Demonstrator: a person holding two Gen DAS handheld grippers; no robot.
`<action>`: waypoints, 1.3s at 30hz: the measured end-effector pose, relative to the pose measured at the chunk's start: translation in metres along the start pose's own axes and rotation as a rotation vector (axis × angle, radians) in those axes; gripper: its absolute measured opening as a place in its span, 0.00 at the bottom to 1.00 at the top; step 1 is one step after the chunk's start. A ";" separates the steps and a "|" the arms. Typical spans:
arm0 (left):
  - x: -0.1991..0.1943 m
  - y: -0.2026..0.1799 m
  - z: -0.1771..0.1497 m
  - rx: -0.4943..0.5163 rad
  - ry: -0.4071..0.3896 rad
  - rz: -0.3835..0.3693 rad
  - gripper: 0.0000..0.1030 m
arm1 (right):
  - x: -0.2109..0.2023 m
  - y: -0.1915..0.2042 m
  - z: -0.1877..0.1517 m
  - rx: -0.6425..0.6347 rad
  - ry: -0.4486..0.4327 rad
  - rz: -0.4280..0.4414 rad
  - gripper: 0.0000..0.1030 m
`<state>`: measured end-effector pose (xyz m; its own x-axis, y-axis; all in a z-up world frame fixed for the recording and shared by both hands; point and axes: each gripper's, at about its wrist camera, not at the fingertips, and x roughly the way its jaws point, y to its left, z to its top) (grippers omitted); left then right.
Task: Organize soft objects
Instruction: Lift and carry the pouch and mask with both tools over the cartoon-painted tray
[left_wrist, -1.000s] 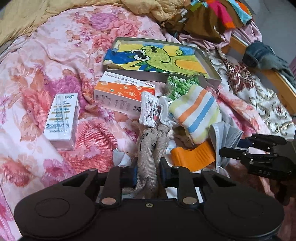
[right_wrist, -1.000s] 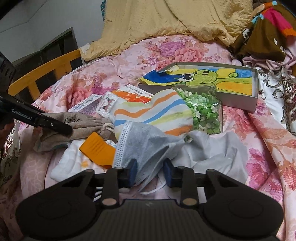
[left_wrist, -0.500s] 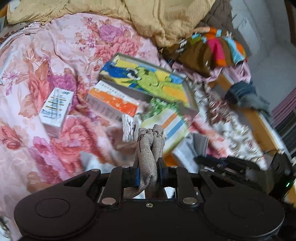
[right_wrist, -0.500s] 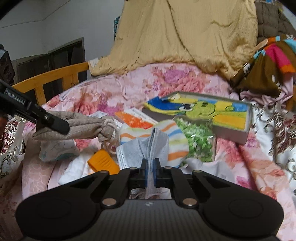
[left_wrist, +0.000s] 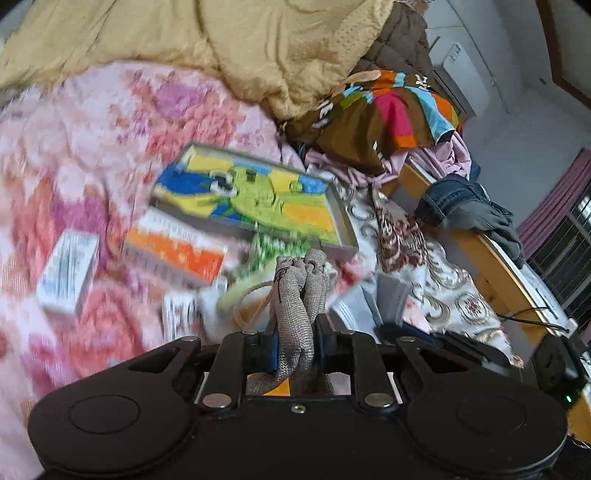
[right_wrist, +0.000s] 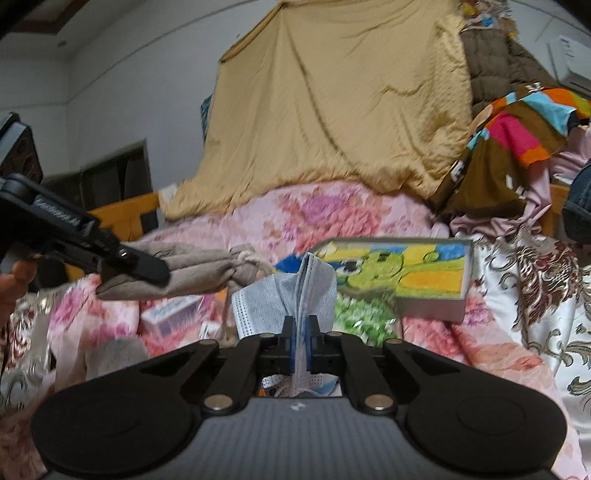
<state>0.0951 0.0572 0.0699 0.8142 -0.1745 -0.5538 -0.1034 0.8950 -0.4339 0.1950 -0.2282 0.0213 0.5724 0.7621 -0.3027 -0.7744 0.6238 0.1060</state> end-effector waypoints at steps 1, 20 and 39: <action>0.002 -0.004 0.009 0.024 -0.003 0.013 0.19 | 0.001 -0.003 0.004 0.007 -0.012 -0.008 0.05; 0.145 -0.062 0.156 0.212 -0.002 0.088 0.20 | 0.121 -0.108 0.060 0.181 -0.151 -0.239 0.05; 0.274 0.005 0.125 0.088 0.048 0.176 0.24 | 0.193 -0.146 0.037 0.219 0.008 -0.270 0.07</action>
<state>0.3893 0.0646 0.0048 0.7598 -0.0298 -0.6494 -0.1894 0.9455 -0.2650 0.4284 -0.1663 -0.0175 0.7457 0.5638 -0.3550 -0.5186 0.8257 0.2219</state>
